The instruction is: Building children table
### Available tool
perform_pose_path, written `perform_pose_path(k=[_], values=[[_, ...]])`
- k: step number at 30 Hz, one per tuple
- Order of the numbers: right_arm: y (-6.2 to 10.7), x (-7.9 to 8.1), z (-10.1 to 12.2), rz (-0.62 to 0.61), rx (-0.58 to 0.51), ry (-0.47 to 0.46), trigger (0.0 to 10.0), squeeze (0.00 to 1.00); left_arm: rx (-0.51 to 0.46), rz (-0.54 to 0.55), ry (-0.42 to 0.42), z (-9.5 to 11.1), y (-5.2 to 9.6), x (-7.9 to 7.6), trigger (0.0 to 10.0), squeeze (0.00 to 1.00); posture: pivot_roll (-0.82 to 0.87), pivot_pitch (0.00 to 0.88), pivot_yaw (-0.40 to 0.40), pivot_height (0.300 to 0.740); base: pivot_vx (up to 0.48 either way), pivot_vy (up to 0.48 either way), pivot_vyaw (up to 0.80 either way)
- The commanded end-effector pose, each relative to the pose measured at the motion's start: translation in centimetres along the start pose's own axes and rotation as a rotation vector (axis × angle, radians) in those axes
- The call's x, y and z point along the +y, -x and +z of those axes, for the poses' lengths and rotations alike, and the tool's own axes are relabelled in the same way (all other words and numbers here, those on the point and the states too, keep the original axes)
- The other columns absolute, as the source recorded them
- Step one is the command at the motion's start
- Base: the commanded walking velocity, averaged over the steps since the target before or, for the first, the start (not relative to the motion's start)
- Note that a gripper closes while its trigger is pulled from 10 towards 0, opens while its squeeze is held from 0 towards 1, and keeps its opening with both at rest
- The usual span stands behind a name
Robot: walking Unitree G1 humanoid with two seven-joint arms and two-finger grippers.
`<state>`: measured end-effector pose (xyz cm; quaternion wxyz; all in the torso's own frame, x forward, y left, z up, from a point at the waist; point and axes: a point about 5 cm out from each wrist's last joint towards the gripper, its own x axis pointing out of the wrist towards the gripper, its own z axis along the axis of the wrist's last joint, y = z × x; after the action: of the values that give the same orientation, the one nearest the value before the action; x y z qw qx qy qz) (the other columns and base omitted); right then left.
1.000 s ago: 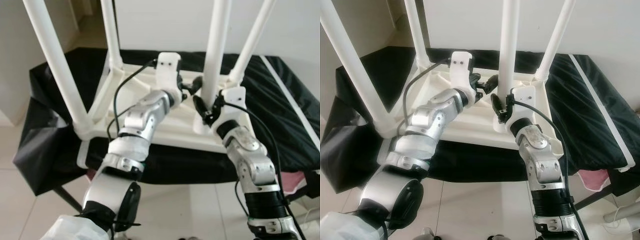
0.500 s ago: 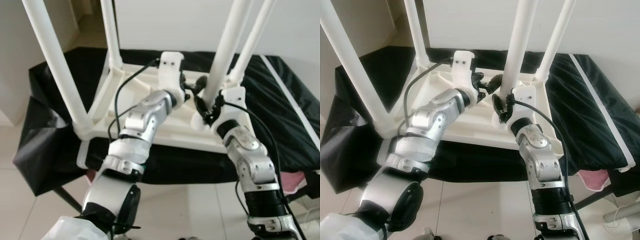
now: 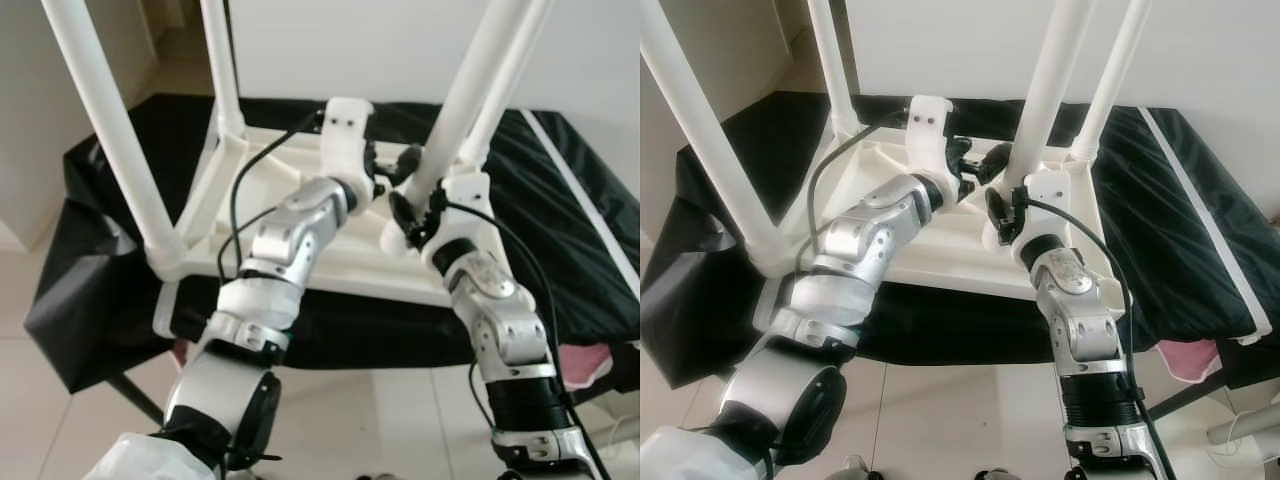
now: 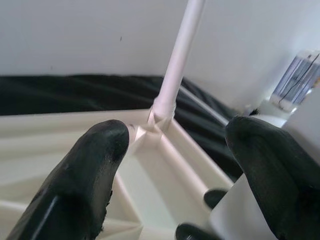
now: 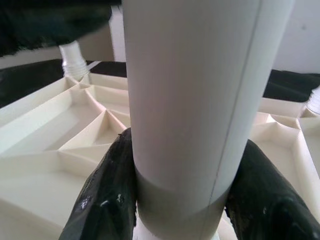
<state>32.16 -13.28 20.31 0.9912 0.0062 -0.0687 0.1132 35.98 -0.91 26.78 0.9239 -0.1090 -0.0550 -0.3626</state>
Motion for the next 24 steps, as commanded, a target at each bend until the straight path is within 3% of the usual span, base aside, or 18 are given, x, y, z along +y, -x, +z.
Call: perform_pose_path(k=[1, 6, 12, 18, 20, 24], values=[[0.3, -0.4, -0.3, -0.038, 0.008, -0.015, 10.0, 0.0, -0.082, -0.152, -0.021, 1.2, -0.3, -1.9, 10.0, 0.0, -0.07, 0.017, -0.033, 0.74, 0.0, 0.0, 0.0], [0.9, -1.6, -0.1, -0.113, -0.02, -0.047, 10.0, 0.0, -0.141, -0.084, -0.008, 0.7, 0.8, -1.2, 10.0, 0.0, -0.07, 0.012, -0.03, 0.74, 0.0, 0.0, 0.0], [1.6, -3.3, 0.0, -0.253, -0.052, -0.05, 10.0, 0.0, -0.127, -0.033, 0.009, -1.2, 2.1, -0.4, 10.0, 0.0, -0.08, 0.004, -0.033, 0.74, 0.0, 0.0, 0.0], [2.6, -4.6, 0.0, -0.377, -0.063, -0.03, 10.0, 0.0, -0.079, -0.027, -0.087, -3.3, 3.4, -0.4, 10.0, 0.0, -0.08, 0.0, -0.034, 0.74, 0.0, 0.0, 0.0], [3.3, -5.5, 0.1, -0.439, -0.07, 0.002, 10.0, 0.0, -0.048, -0.042, -0.176, -4.3, 4.0, -0.5, 10.0, 0.0, -0.08, 0.0, -0.031, 0.74, 0.0, 0.0, 0.0], [3.5, -5.7, 0.1, -0.45, -0.074, 0.016, 10.0, 0.0, -0.035, -0.048, -0.21, -4.5, 4.1, -0.5, 10.0, 0.0, -0.08, 0.0, -0.03, 0.74, 0.0, 0.0, 0.0]])
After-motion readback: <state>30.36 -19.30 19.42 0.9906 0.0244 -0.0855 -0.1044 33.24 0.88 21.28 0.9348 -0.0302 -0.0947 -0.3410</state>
